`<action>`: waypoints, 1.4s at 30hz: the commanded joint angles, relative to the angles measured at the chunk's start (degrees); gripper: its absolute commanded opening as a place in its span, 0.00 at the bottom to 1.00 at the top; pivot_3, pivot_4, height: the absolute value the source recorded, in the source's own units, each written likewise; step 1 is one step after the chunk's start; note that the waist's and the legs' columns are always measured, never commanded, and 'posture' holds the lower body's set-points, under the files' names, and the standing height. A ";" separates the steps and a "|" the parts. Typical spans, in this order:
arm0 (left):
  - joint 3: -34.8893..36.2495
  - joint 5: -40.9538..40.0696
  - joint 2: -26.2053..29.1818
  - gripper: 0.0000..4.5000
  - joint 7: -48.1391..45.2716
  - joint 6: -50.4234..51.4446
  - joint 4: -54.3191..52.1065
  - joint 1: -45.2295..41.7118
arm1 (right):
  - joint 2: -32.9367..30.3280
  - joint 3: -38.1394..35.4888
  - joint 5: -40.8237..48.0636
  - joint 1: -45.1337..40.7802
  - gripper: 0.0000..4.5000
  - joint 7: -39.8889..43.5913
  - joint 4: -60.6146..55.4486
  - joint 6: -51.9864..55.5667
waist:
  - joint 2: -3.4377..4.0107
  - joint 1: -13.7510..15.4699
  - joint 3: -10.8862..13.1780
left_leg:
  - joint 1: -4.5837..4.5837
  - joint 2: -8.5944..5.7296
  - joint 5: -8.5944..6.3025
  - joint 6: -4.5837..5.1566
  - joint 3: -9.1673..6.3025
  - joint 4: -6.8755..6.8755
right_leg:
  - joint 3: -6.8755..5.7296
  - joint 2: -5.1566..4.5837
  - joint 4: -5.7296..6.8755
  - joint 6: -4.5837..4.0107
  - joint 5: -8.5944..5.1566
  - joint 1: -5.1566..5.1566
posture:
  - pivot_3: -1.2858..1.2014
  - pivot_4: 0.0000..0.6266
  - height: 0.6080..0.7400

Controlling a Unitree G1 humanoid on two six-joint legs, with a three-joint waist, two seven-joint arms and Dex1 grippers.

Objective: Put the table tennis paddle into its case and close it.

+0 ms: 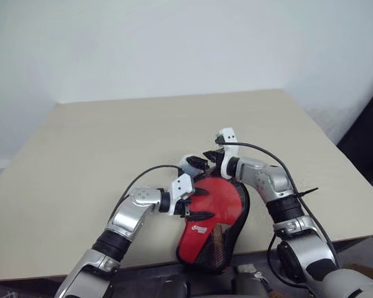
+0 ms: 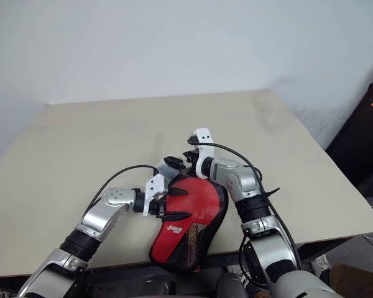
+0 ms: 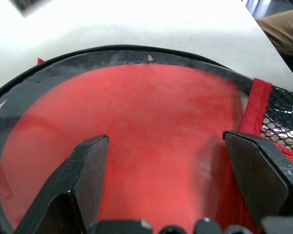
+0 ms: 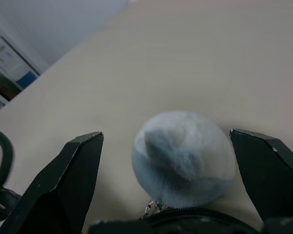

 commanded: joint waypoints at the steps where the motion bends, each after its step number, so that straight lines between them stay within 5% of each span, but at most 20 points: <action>1: -1.77 3.65 -0.27 0.87 1.70 2.33 3.29 1.79 | 1.23 0.64 -3.12 -3.48 1.00 0.38 3.45 -3.89 | 0.00 -0.04 -0.01 | 0.00 0.00 0.00 0.00 0.00 0.00 | 0.00 0.00 0.00 0.00 0.00 0.00 | 0.52 0.00 1.00; 10: -1.15 3.72 -0.85 0.87 2.75 3.04 2.99 2.03 | 3.48 4.57 -11.47 -5.89 1.00 0.69 12.93 -6.98 | 0.00 -0.08 -0.08 | 0.01 0.00 0.00 -0.01 -0.04 -0.02 | 0.00 0.03 0.02 0.00 0.00 -0.02 | 0.52 0.00 1.00; 13: -1.05 3.77 -0.97 0.88 3.14 3.32 2.86 2.10 | 4.19 4.51 -11.59 -5.33 0.86 1.63 11.66 -6.54 | 0.02 -0.09 -0.13 | 0.03 0.00 0.00 -0.01 -0.05 -0.01 | -0.01 0.03 0.03 0.00 0.00 -0.02 | 0.52 0.00 1.00; 21: -1.73 4.96 -1.22 0.88 3.81 2.86 3.64 1.96 | 5.10 -0.07 -10.59 -5.40 0.26 -1.19 9.52 -6.72 | 0.06 -0.07 -0.20 | 0.03 0.01 0.00 -0.01 -0.08 -0.02 | -0.02 0.05 0.04 0.00 0.00 -0.02 | 0.52 0.00 1.00; 26: -1.79 5.27 -1.71 0.88 4.02 2.95 3.48 2.10 | 5.19 -7.13 -9.73 -6.50 0.02 -8.87 10.54 -7.64 | 0.07 -0.04 -0.21 | 0.03 0.01 0.00 -0.01 -0.09 -0.02 | -0.03 0.05 0.03 -0.01 0.00 -0.01 | 0.52 0.00 1.00; 42: -1.83 5.92 -2.76 0.88 4.20 2.90 3.93 2.02 | -11.04 -20.65 -5.66 9.74 0.02 -13.01 -7.83 -1.56 | 0.18 0.23 -0.25 | -0.04 -0.01 0.00 0.00 -0.03 -0.01 | 0.01 0.02 -0.04 0.00 -0.02 0.03 | 0.52 0.00 1.00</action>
